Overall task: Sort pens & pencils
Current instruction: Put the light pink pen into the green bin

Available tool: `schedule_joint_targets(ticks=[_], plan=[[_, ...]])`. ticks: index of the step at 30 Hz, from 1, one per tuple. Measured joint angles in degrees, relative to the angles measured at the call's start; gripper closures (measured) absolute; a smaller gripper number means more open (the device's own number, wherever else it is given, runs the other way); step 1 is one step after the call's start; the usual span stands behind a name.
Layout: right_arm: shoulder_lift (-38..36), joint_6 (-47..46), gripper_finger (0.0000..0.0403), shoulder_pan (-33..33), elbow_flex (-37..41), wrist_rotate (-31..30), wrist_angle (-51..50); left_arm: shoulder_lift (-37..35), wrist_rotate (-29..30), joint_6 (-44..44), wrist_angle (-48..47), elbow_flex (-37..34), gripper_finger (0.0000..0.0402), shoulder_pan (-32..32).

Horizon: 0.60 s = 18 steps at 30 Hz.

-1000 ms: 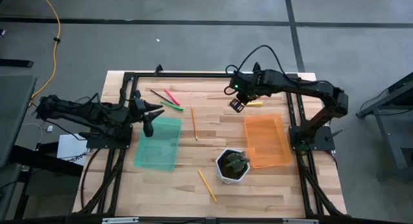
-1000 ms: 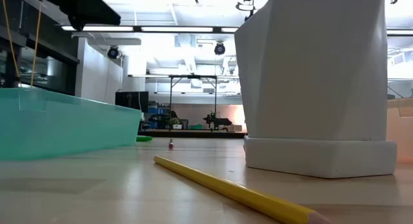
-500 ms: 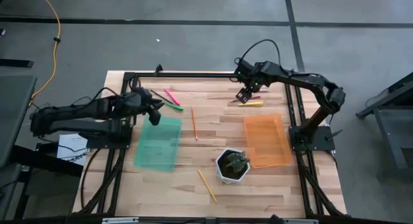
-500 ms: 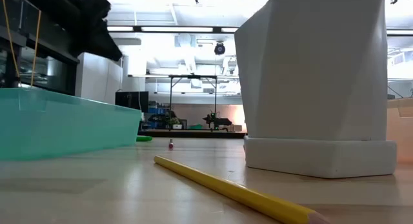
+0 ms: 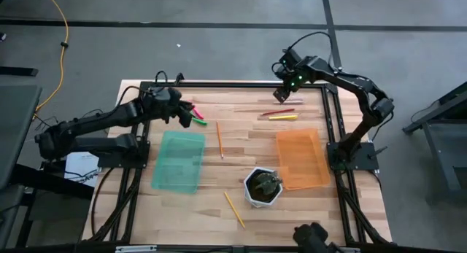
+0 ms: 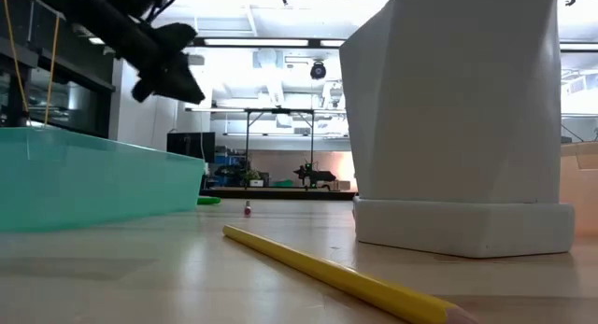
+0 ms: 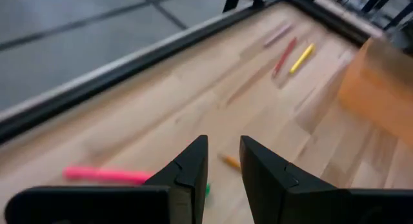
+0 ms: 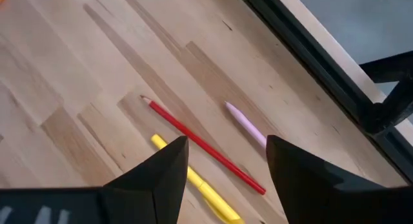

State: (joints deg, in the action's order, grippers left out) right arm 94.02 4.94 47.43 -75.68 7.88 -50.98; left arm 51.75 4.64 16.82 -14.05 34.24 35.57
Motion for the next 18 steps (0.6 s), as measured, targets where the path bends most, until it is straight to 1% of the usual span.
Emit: schedule_joint_targets(ticks=[2, 5, 9, 13, 15, 18], plan=[[0.0, 0.9, 0.0204, 1.2, 0.0, 0.9, 0.0, 1.5, -0.3, -1.0, 1.8, 0.2, 0.0323, 1.0], [0.0, 1.4, 0.0204, 2.7, 0.0, 2.0, 0.2, 4.2, -1.8, -3.6, 1.8, 1.9, 0.0323, 2.8], [0.0, 1.5, 0.0204, 4.1, 0.0, 3.1, 2.8, 9.1, -6.1, -9.8, 1.8, 5.4, 0.0323, 5.2], [0.0, -1.3, 0.0204, 5.5, 0.0, 7.5, 6.1, 15.0, -11.3, -14.8, 1.9, 9.4, 0.0323, 6.6], [0.0, -2.7, 0.0204, 6.1, 0.0, 8.9, 6.9, 17.9, -12.2, -17.6, 1.9, 11.3, 0.0323, 6.9], [0.0, -3.4, 0.0204, 6.7, 0.0, 9.2, 7.2, 21.4, -12.1, -21.0, 1.7, 13.8, 0.0323, 7.0]])
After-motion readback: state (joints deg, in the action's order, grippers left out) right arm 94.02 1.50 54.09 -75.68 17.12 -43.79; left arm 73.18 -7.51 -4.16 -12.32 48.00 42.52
